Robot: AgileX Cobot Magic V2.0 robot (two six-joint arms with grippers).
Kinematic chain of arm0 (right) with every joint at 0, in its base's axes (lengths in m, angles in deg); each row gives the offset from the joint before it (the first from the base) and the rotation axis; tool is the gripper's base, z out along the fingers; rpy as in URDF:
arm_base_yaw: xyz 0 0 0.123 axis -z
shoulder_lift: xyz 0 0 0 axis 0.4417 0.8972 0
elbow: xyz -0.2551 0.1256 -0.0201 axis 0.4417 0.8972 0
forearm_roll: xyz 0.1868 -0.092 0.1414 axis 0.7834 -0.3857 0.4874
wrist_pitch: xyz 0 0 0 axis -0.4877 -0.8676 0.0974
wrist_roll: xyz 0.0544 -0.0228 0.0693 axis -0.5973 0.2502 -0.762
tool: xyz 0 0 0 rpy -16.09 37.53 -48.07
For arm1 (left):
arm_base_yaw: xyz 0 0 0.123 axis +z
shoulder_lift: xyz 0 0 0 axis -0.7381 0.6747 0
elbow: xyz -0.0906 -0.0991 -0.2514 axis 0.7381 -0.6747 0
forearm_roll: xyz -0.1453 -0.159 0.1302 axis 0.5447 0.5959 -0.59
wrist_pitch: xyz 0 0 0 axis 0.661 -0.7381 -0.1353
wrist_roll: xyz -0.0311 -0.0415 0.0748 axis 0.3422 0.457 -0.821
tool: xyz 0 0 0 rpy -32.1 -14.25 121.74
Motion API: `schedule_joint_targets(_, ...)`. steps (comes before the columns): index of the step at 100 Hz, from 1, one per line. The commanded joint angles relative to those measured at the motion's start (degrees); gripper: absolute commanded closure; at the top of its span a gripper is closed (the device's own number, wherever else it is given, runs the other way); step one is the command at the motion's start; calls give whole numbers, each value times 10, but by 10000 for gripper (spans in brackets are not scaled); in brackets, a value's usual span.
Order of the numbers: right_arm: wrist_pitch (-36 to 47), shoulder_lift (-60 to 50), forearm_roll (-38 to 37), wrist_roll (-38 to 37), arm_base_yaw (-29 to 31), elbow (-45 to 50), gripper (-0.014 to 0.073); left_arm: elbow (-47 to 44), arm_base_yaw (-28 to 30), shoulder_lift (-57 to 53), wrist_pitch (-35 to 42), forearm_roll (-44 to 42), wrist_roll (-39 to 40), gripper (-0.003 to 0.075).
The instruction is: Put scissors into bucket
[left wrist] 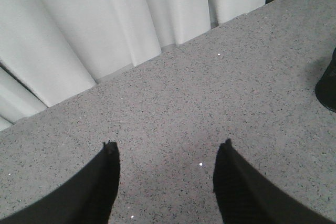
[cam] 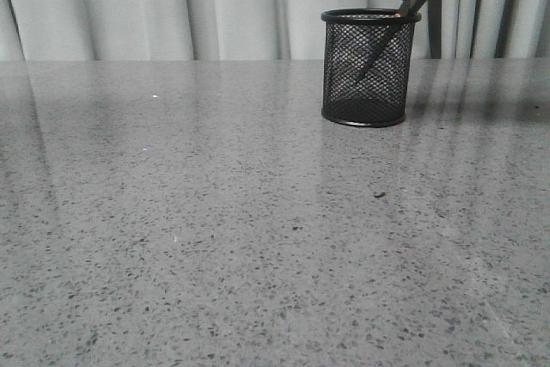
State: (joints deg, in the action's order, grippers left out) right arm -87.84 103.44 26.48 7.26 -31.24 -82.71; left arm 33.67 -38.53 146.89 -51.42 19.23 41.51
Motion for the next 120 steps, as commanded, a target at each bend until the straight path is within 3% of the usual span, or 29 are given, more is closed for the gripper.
schedule_joint_targets(1, 31, -23, 17, 10, 0, -20, 397, 19, 1, -17, 29, 26, 6, 358)
schedule_joint_targets(13, 35, -24, 17, 10, 2, -20, 303, 19, 1, -17, 27, 26, 6, 358)
schedule_joint_targets(35, 32, -46, 9, 10, 25, -54, 306, 19, 1, -17, 22, 26, 5, 360)
schedule_joint_targets(50, 37, -76, 13, 10, 42, -76, 312, 19, 1, -17, 22, 26, 5, 481)
schedule_joint_targets(57, 51, -93, 14, 10, 43, -76, 359, 19, 1, -17, 22, 26, 3, 586)
schedule_joint_targets(66, 66, -111, 24, 10, 43, -74, 498, 19, 1, -17, 22, 26, 0, 733)
schedule_joint_targets(75, 80, -128, 44, 10, 43, -69, 671, 19, 1, -17, 22, 26, -4, 741)
schedule_joint_targets(83, 112, -148, 69, 10, 43, -42, 657, 15, 1, -24, 27, 28, -6, 741)
schedule_joint_targets(100, 249, -222, 79, 19, 42, 84, 658, -80, 1, -98, 158, 40, -17, 741)
schedule_joint_targets(109, 347, -276, 112, 53, 42, 182, 659, -181, 1, -163, 253, 54, -33, 741)
schedule_joint_targets(120, 470, -340, 151, 76, 42, 306, 664, -337, 0, -245, 376, 132, -104, 741)
